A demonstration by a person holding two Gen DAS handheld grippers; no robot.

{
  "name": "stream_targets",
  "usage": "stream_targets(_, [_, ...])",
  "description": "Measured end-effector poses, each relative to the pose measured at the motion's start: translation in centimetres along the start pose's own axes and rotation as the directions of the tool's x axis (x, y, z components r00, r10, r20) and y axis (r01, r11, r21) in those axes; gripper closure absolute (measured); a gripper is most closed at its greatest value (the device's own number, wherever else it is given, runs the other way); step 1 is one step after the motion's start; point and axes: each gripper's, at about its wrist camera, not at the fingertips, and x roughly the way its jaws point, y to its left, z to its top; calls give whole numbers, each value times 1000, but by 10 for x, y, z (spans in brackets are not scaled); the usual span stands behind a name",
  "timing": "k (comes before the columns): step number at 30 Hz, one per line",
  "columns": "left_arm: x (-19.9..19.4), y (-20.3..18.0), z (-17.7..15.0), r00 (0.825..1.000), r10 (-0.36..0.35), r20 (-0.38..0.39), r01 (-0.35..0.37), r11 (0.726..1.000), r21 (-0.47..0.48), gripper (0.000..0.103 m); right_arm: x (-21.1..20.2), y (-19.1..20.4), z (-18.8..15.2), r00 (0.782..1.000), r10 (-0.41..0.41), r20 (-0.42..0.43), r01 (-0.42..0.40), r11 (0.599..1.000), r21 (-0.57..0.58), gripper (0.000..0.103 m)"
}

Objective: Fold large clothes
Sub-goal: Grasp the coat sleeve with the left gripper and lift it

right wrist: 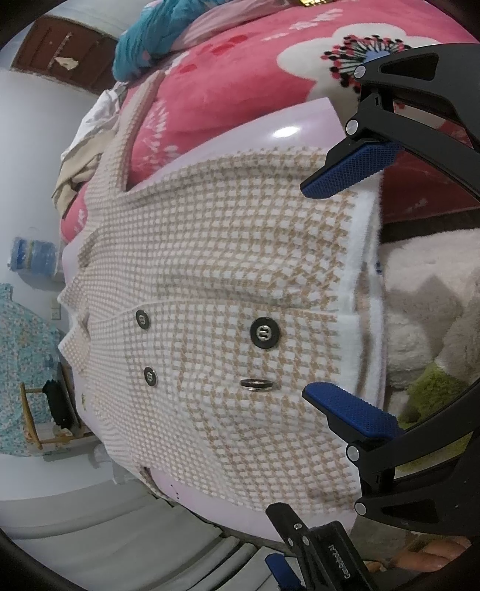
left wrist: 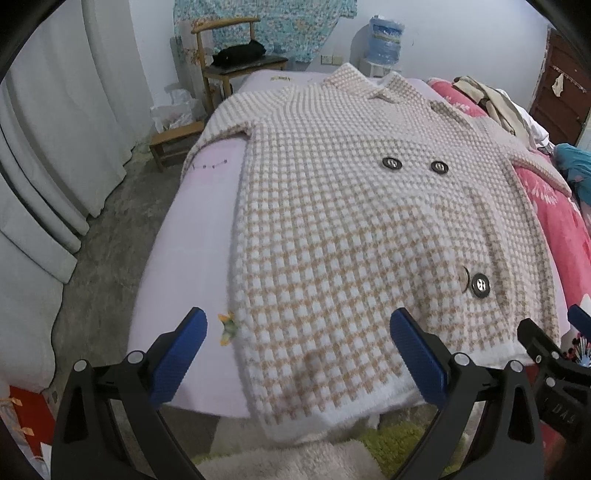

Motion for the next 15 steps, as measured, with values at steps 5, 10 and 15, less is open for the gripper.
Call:
stream_targets(5, [5, 2, 20, 999, 15, 52, -18, 998, 58, 5, -1, 3, 19, 999, 29, 40, -29, 999, -13, 8])
stream_targets(10, [25, 16, 39, 999, 23, 30, -25, 999, 40, 5, 4, 7, 38, 993, 101, 60, -99, 995, -26, 8])
stream_targets(15, [42, 32, 60, 998, 60, 26, -60, 998, 9, 5, 12, 16, 59, 993, 73, 98, -65, 994, -89, 8])
